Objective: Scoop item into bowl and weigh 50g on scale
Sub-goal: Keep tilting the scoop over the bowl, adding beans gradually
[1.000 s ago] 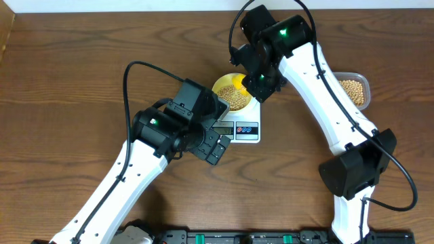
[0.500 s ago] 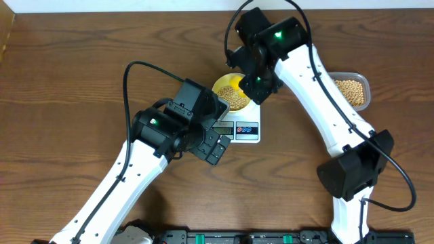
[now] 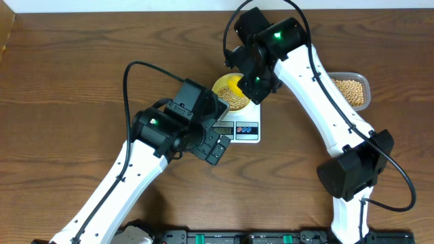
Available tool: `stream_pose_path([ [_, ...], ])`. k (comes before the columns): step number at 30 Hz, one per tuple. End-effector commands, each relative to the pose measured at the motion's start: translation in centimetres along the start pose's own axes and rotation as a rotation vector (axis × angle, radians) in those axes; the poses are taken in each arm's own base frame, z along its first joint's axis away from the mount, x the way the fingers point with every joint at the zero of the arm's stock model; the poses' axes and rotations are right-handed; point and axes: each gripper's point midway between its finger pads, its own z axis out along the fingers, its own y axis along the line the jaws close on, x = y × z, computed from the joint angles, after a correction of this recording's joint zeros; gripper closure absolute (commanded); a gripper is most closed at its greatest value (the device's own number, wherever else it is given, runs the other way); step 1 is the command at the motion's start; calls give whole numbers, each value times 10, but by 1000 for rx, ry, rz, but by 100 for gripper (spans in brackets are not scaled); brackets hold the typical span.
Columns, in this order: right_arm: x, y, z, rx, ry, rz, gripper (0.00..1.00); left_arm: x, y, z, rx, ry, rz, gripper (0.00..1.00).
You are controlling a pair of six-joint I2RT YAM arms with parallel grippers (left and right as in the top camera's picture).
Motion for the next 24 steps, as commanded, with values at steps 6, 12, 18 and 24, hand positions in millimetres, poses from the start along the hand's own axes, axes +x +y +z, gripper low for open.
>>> stream_pose_path([
  [6,-10,11,-8,-112,-63,52,99,-3,0,-5,-3,-18,5,2],
  [12,-10,10,-8,-110,-64,57,99,-3,0,-5,-3,-18,5,2],
  [18,-12,8,-8,-100,-72,56,99,-3,0,-5,-3,-18,5,2],
  [24,-11,4,-8,-81,-68,57,99,-3,0,-5,-3,-18,5,2],
])
